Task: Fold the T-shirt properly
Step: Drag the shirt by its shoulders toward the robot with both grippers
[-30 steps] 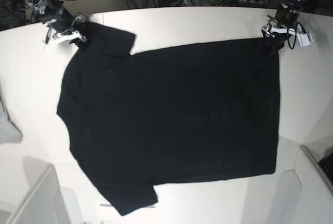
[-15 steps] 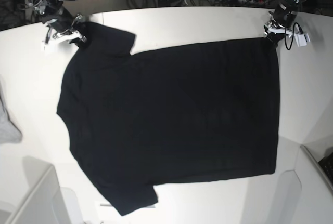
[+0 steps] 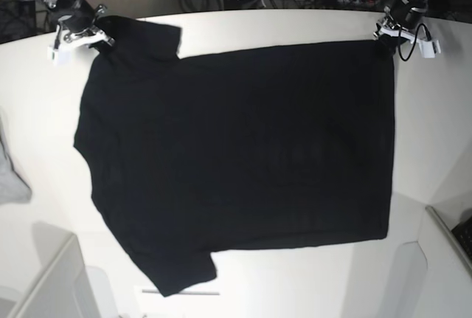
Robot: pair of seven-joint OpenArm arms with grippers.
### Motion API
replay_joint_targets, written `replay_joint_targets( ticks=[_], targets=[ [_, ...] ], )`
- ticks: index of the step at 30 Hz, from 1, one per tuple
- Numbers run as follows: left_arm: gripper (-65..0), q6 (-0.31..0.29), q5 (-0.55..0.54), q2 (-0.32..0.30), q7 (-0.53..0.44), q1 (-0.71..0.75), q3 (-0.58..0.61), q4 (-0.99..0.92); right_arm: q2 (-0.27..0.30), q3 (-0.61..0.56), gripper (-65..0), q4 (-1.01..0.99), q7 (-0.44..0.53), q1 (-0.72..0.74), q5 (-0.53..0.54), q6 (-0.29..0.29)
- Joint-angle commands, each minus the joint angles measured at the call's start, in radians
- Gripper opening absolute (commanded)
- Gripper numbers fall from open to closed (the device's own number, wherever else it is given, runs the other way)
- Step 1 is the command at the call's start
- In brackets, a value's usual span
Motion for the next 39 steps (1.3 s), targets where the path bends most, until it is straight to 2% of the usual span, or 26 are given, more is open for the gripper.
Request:
replay_joint_targets(
  ticks=[1,10,13,19,24,39],
  targets=[
    [-65.0,-0.009,-0.008,-0.010,-0.009,0.018,-0.007,0.033,0.007,0.004,-65.0,0.022,0.006,-0.016,0.009,0.006],
    [-65.0,-0.009,-0.008,-0.010,-0.011,0.100,-0.007,0.083,0.004,0.003,-65.0,0.091,0.012,-0.103,0.014,0.006],
    [-65.0,-0.009,-0.007,-0.010,-0.012,0.114,-0.007,0.082,-0.019,0.006,-65.0,0.131,0.012,-0.128,0.011,0.006],
    [-65.0,-0.013,0.147,0.006,-0.014,0.152,-0.007,0.149,-0.021,0.004,-65.0,0.145,0.009,-0.152,0.014,0.006],
    [-65.0,-0.013,0.159,0.020,-0.014,0.166,-0.009,0.188,-0.022,0.001,-65.0,0.176,0.012,-0.180,0.012,0.006],
    [-65.0,-0.009,0.153,0.026,-0.005,0.160,-0.009,0.336,-0.013,0.004,-65.0,0.225,0.003,-0.074,0.012,0.006]
  ],
)
